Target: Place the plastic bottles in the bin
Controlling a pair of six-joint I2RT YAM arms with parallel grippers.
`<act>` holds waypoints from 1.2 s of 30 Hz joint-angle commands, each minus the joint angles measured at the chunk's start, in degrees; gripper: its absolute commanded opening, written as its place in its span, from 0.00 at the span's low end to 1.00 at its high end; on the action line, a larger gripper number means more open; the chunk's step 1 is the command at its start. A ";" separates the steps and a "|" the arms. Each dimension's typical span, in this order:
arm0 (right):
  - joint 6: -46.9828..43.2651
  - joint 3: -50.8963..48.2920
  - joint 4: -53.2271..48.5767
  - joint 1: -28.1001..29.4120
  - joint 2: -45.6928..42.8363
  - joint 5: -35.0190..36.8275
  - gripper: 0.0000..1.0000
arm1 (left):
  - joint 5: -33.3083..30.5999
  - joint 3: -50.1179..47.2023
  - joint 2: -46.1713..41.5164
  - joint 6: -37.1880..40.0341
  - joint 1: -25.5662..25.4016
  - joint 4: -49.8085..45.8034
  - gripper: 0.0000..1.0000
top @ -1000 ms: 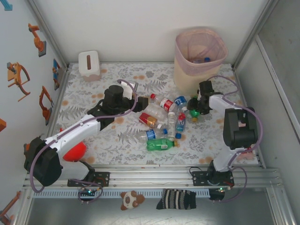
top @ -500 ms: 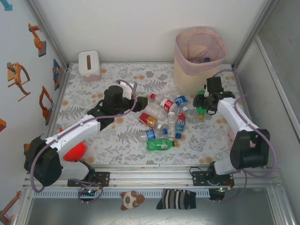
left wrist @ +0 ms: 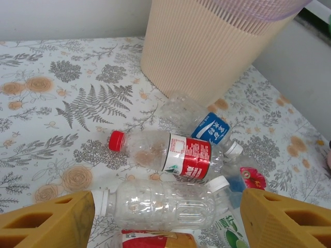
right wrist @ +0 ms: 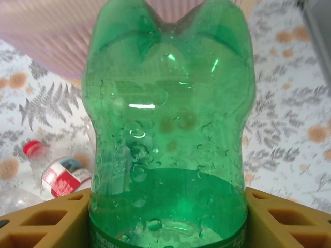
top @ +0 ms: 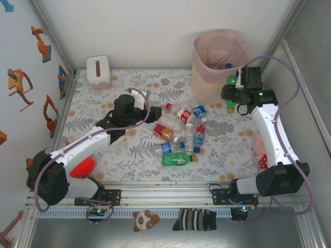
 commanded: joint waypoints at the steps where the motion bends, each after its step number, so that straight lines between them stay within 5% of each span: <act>1: -2.95 7.30 -2.94 0.24 3.06 3.18 0.62 | 0.14 -0.74 -1.27 -0.75 0.37 0.89 0.74; 20: -7.95 51.92 -1.73 -3.99 33.80 -5.01 0.63 | -1.63 -0.74 -4.11 -0.86 0.97 -0.78 0.73; 36: -23.82 52.93 12.92 -4.26 45.75 3.93 0.63 | -2.50 0.25 -1.07 0.47 1.61 -0.78 0.74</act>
